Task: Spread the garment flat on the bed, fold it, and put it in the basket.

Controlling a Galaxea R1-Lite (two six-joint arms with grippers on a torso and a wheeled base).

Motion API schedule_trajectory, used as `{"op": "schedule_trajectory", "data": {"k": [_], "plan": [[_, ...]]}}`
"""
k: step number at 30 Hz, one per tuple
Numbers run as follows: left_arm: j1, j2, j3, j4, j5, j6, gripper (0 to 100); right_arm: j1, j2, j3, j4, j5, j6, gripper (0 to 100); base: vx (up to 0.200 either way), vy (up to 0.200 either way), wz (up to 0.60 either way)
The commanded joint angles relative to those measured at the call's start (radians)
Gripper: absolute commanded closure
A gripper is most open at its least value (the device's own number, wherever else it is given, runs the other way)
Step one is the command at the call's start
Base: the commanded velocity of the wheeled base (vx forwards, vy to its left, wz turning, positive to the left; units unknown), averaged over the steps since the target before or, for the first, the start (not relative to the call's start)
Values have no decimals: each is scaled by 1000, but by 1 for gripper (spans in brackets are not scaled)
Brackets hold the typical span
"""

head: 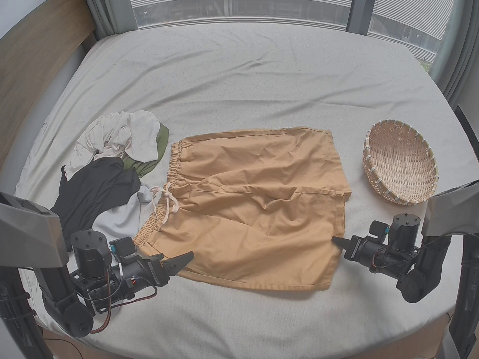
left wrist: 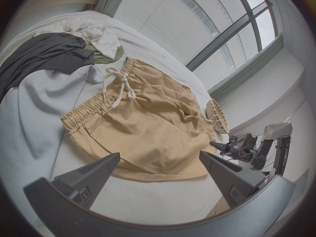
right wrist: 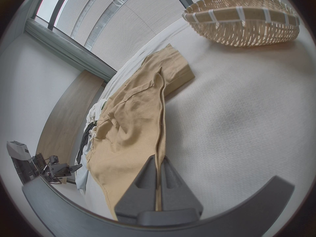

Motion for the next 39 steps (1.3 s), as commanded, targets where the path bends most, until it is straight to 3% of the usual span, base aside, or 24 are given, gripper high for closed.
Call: {"op": "schedule_trajectory", "data": {"k": [1,12,23,24,30,39], "plan": [[2,23,-3,0,2,-1,0,-19,-59,42,0,-6,-3,100,0,0,0],[4,38,-14,0,29,-1,0,-105,-61,62,2,-11,-15,100,0,0,0],[40,72,-31,0,65,-1,0,-103,-33,32,0,-11,-14,100,0,0,0],[53,74,-35,0,65,-1,0,-102,-35,29,0,-12,-12,0,0,0,0],[108,74,-31,0,65,-1,0,-96,-82,46,0,-57,-9,0,0,0,0],[148,95,-32,1,65,-1,0,-54,-176,183,0,-58,-8,0,0,0,0]]}}
